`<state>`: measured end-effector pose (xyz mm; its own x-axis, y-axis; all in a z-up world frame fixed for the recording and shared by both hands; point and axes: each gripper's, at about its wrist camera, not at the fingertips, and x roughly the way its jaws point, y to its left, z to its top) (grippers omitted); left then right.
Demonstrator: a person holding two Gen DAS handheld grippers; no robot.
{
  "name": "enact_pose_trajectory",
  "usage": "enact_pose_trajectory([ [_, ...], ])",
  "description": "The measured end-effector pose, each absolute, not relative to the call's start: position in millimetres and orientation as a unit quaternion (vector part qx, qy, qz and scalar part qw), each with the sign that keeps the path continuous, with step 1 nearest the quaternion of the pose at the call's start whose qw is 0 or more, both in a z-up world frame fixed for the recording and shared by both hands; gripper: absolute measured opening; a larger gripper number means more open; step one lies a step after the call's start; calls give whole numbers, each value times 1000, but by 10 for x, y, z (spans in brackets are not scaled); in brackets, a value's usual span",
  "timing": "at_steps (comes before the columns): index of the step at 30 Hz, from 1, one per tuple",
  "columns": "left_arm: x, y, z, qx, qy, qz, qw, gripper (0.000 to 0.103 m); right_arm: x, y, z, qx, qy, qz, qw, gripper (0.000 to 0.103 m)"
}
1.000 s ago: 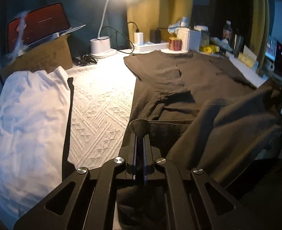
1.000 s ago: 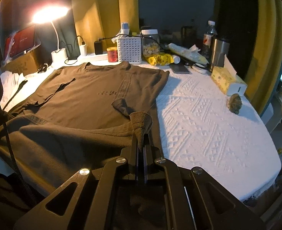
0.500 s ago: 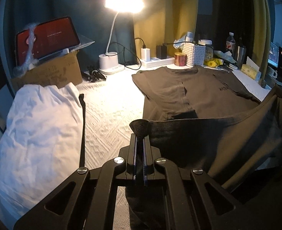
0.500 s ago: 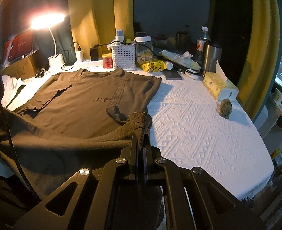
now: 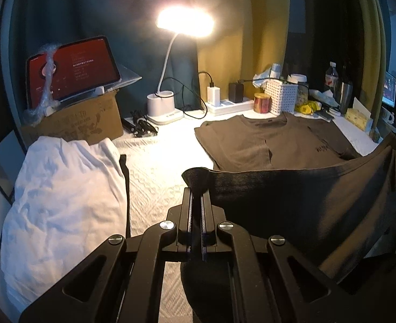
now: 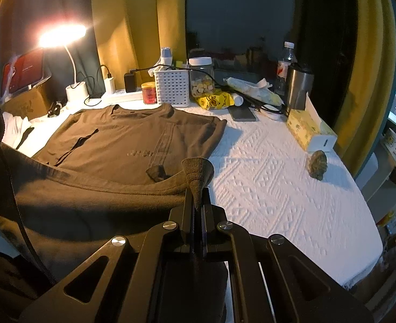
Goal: Fold small clothes
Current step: 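Lift the hem with both grippers and carry it toward the collar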
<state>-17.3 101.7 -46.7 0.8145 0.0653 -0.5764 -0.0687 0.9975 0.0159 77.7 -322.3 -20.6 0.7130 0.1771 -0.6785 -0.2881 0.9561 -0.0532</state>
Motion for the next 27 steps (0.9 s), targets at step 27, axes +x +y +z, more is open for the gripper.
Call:
enact_pose_trajectory([
  [27, 501, 1104, -180, 8, 282, 52, 958, 3, 1499, -3168, -46, -53, 338, 126, 931, 4],
])
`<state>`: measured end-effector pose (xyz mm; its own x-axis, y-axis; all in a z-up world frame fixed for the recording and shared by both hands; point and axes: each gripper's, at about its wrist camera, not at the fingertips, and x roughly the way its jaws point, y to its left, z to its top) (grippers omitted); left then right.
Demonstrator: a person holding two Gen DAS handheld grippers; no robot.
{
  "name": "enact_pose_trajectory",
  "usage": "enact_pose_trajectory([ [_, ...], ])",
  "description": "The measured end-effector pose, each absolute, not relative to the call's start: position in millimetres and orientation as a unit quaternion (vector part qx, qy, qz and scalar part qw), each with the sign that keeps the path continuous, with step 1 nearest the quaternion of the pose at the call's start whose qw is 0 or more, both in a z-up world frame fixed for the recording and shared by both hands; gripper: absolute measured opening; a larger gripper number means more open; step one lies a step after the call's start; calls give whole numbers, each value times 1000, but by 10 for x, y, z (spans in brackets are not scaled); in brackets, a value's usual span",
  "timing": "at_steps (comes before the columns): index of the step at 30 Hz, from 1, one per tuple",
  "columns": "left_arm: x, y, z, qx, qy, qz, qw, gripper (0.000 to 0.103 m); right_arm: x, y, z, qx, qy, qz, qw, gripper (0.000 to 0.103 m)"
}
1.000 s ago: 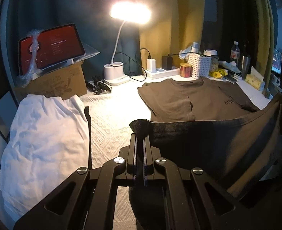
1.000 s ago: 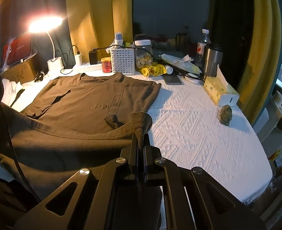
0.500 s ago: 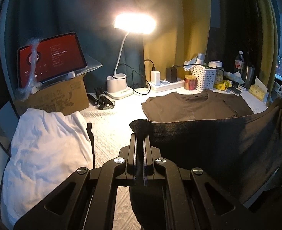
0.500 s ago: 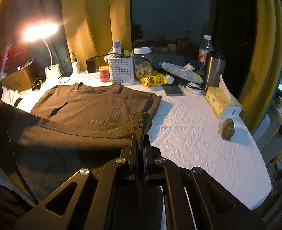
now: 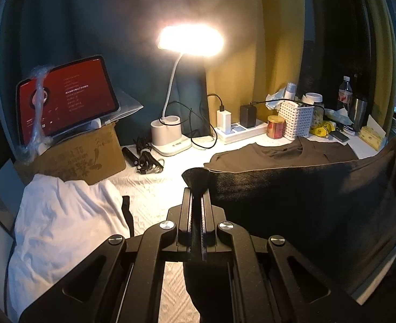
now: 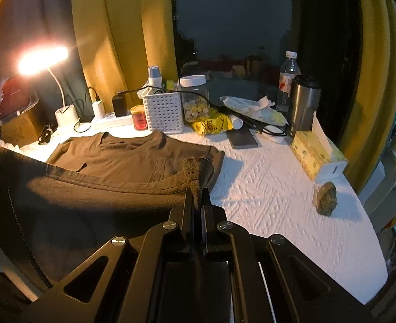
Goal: Fold small clothes
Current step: 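Lift the hem with both grippers and carry it toward the collar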
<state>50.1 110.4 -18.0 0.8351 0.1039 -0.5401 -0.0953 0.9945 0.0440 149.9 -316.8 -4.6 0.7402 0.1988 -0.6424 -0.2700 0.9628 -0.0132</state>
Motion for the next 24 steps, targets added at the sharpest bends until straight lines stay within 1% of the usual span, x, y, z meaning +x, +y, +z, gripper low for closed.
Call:
enact_pose_trajectory([
  [13, 916, 1104, -146, 14, 285, 54, 957, 3, 1991, -3146, -19, -49, 325, 127, 936, 4],
  [24, 1259, 1134, -183, 42, 286, 51, 956, 3, 2441, -3078, -13, -62, 317, 131, 937, 4],
])
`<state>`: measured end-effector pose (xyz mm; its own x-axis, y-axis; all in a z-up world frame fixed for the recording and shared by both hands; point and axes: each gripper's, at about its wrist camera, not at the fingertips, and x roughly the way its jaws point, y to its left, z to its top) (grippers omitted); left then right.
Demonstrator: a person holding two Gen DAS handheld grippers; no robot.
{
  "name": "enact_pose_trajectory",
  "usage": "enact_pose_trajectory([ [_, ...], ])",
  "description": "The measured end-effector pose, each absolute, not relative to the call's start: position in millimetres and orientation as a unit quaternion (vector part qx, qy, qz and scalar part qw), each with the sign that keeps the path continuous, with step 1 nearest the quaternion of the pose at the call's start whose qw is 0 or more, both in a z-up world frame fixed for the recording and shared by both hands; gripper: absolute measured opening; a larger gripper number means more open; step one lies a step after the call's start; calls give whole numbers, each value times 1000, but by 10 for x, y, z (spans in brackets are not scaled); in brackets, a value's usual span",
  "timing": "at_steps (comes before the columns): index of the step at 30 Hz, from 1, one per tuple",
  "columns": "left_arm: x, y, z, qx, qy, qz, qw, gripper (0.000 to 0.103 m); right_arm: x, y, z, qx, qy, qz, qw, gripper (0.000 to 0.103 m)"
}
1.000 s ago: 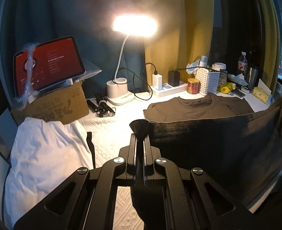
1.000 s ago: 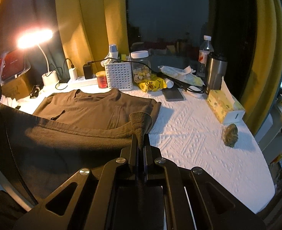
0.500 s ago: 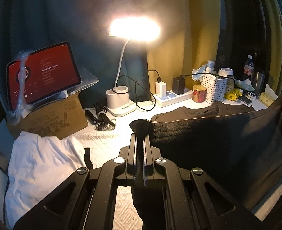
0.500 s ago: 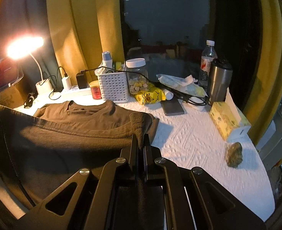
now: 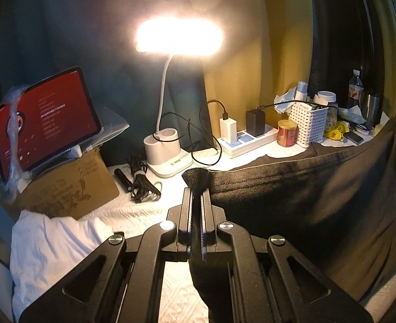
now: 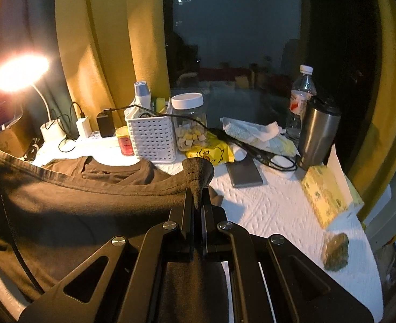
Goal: Fold small clothes
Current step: 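Lift the hem with both grippers and carry it toward the collar, then lay the hem over the collar and open both grippers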
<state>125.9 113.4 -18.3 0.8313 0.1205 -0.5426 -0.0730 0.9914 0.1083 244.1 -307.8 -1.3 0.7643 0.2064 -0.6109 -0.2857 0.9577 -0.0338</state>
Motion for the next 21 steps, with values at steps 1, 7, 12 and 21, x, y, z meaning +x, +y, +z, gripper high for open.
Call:
enact_pose_trajectory([
  [1, 1300, 1142, -189, 43, 286, 51, 956, 3, 2471, -3072, -9, -63, 314, 134, 938, 4],
  [7, 1522, 1203, -218, 44, 284, 49, 957, 3, 2732, -3006, -13, -81, 313, 139, 936, 4],
  [12, 1733, 1296, -208, 53, 281, 54, 957, 3, 2966, -2938, -37, -92, 313, 146, 934, 4],
  [21, 2183, 1429, -226, 73, 279, 54, 956, 3, 3361, -2812, -96, -106, 307, 146, 934, 4],
])
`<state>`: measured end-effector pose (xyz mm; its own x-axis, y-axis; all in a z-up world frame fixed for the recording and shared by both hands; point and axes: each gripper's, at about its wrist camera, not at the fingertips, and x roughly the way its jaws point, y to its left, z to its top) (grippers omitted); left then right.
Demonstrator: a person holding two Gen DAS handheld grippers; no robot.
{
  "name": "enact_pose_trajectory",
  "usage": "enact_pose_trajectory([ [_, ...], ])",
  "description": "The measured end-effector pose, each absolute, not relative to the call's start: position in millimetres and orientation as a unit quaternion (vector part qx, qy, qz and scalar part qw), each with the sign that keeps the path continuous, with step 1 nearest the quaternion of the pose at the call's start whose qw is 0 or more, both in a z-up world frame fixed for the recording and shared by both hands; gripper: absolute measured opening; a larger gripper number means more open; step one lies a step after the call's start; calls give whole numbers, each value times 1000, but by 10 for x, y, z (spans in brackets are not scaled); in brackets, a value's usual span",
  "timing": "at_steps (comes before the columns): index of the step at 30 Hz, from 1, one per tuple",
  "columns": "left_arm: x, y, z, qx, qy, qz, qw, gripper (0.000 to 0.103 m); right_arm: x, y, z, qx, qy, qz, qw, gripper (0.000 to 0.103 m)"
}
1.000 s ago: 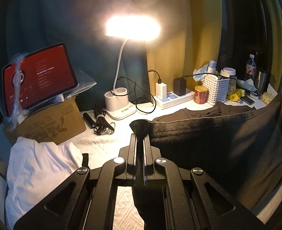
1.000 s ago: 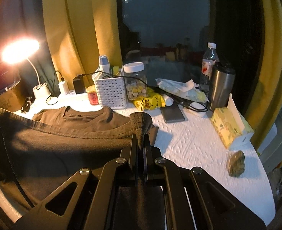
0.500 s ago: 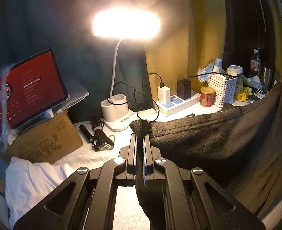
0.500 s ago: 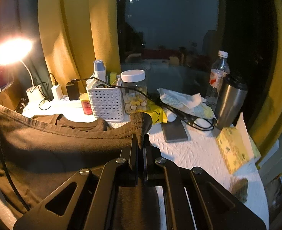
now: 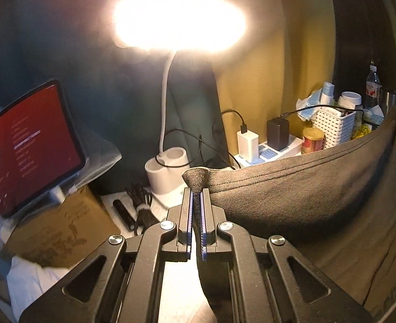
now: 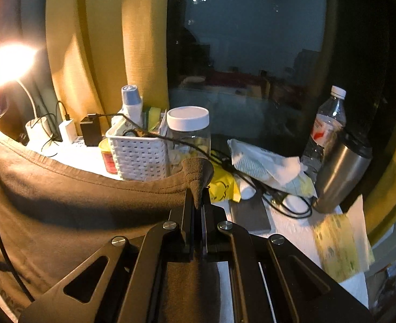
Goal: Fold small clothes
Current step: 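Lay the hem over the collar and open both grippers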
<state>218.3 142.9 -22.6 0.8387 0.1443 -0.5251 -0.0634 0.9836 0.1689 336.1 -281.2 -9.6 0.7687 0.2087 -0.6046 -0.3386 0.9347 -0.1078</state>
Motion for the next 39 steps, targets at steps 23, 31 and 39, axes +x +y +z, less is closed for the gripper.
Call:
enact_pose_trajectory([
  [23, 3014, 1691, -858, 72, 361, 58, 928, 3, 4159, -2743, -1015, -99, 396, 119, 905, 38],
  [31, 3041, 1686, -1001, 75, 379, 59, 920, 3, 4213, -3168, -1080, -44, 415, 87, 905, 44],
  [39, 3004, 1693, -1017, 75, 382, 60, 919, 3, 4184, -3424, -1008, 13, 396, 66, 916, 44],
])
